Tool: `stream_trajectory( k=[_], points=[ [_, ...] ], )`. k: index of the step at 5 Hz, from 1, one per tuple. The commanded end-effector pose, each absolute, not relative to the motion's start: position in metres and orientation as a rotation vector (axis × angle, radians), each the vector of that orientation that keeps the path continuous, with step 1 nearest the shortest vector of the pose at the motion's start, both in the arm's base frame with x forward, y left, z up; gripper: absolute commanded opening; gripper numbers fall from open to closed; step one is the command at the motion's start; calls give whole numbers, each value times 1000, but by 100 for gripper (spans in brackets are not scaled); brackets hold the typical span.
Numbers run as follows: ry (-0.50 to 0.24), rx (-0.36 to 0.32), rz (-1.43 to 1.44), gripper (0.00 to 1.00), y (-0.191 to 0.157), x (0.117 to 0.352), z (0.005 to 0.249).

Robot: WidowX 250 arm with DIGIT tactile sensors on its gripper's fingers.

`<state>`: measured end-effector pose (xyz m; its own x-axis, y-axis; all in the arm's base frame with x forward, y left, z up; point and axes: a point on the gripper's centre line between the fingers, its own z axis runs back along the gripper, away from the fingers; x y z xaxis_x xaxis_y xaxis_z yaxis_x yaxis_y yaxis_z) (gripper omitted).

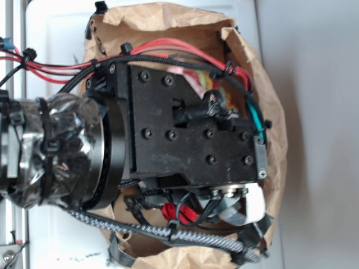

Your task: Grab the red paper.

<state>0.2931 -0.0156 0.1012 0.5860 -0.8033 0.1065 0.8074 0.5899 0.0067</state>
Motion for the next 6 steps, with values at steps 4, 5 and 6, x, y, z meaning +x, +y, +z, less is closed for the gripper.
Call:
stream_trajectory(
  k=[4,5,6],
  points=[
    [-303,64,-460,0,0,269,172],
    [-297,64,-443,0,2,276,177],
    [-272,68,-433,0,3,287,180]
  ],
)
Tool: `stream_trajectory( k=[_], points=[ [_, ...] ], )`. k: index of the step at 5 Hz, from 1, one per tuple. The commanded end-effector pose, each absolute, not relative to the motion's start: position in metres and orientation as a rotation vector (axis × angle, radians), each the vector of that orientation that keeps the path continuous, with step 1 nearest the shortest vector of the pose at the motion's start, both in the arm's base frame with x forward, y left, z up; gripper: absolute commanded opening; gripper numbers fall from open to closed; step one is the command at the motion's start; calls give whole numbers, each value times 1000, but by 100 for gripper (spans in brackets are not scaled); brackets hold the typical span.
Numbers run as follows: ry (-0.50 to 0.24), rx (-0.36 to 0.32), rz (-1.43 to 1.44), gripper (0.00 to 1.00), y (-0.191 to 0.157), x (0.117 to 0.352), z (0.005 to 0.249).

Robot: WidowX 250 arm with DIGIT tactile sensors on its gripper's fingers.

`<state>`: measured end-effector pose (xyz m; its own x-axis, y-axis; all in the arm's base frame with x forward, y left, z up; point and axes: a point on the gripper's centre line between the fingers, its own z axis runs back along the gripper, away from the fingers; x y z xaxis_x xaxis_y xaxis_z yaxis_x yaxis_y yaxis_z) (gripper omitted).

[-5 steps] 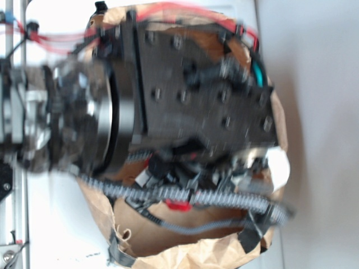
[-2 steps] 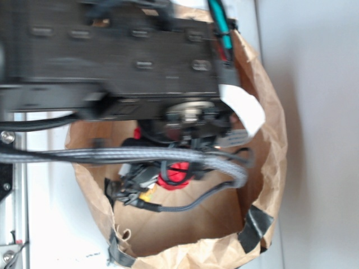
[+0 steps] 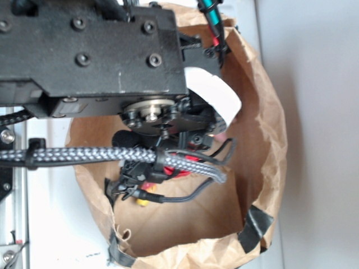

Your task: Grab the red paper.

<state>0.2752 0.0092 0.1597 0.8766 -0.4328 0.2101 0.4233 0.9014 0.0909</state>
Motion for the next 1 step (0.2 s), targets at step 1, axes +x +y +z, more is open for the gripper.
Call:
stream_trajectory(
  k=[1],
  points=[
    [-281,54,-443,0,5,293,178]
  ],
)
